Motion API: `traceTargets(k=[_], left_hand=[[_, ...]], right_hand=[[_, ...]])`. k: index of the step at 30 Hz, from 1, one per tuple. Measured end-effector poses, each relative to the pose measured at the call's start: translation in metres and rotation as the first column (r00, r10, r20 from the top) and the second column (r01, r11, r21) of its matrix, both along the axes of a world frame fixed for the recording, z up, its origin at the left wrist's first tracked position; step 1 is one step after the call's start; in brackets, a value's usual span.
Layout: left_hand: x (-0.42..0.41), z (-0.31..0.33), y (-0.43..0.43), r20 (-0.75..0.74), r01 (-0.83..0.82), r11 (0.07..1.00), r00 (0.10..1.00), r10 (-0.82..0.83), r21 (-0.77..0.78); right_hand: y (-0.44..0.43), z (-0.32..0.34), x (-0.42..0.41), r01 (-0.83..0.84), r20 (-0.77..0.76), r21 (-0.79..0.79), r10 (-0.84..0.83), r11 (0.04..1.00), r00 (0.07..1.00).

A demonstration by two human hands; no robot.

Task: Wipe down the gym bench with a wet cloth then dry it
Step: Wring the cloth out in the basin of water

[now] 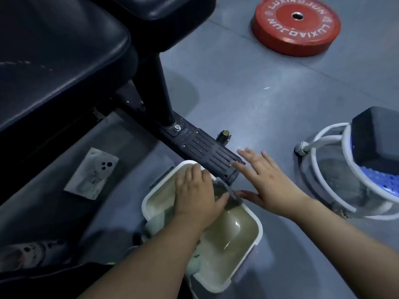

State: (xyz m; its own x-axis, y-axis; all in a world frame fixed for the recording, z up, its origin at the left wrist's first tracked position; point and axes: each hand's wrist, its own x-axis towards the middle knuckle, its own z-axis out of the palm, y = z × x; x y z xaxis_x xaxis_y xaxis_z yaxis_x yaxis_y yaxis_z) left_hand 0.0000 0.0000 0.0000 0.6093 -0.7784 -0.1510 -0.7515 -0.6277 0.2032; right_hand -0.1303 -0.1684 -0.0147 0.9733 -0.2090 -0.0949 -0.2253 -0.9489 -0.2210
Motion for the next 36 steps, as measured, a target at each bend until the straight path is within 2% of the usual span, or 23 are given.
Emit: traceTargets(k=[3,8,10,12,14,16,22,26,31,36], left_hand=[[-0.002,-0.011,-0.013,-0.076,0.016,1.0,0.997,-0.014,0.021],[-0.006,-0.014,-0.033,-0.279,-0.157,0.987,0.947,0.155,0.016],[-0.005,-0.017,-0.033,-0.409,-0.287,0.958,0.873,0.267,0.011],[-0.002,-0.022,-0.028,-0.576,-0.384,0.922,0.742,0.344,0.056],[0.001,-0.027,-0.022,-0.689,-0.413,0.907,0.635,0.349,0.079],[0.004,-0.031,-0.017,-0.75,-0.431,0.899,0.57,0.335,0.074],[0.007,-0.041,-0.016,-0.751,-0.449,0.892,0.571,0.332,0.053],[0.009,-0.047,-0.016,-0.689,-0.347,0.936,0.666,0.285,0.051],[0.015,-0.035,-0.017,-0.535,-0.209,0.972,0.836,0.123,-0.103],[0.027,-0.007,-0.007,-0.477,-0.064,0.987,0.879,-0.013,-0.145]], right_hand=[[-0.008,-0.016,0.008,-0.019,-0.059,0.072,0.023,0.997,0.998],[-0.017,-0.029,0.028,-0.065,-0.184,0.21,0.105,0.975,0.977],[-0.018,-0.031,0.035,-0.058,-0.203,0.284,0.119,0.957,0.972],[-0.02,-0.031,0.041,-0.02,-0.23,0.363,0.11,0.931,0.967],[-0.021,-0.031,0.044,-0.006,-0.244,0.416,0.118,0.91,0.963],[-0.02,-0.031,0.046,0.008,-0.251,0.451,0.119,0.892,0.961],[-0.02,-0.032,0.049,-0.002,-0.165,0.504,0.099,0.864,0.981],[-0.017,-0.035,0.047,-0.075,-0.033,0.543,0.11,0.836,0.993],[-0.007,-0.026,0.041,-0.06,0.037,0.514,0.048,0.856,0.998],[0.005,0.013,0.034,-0.018,0.043,0.403,0.0,0.915,0.999]])
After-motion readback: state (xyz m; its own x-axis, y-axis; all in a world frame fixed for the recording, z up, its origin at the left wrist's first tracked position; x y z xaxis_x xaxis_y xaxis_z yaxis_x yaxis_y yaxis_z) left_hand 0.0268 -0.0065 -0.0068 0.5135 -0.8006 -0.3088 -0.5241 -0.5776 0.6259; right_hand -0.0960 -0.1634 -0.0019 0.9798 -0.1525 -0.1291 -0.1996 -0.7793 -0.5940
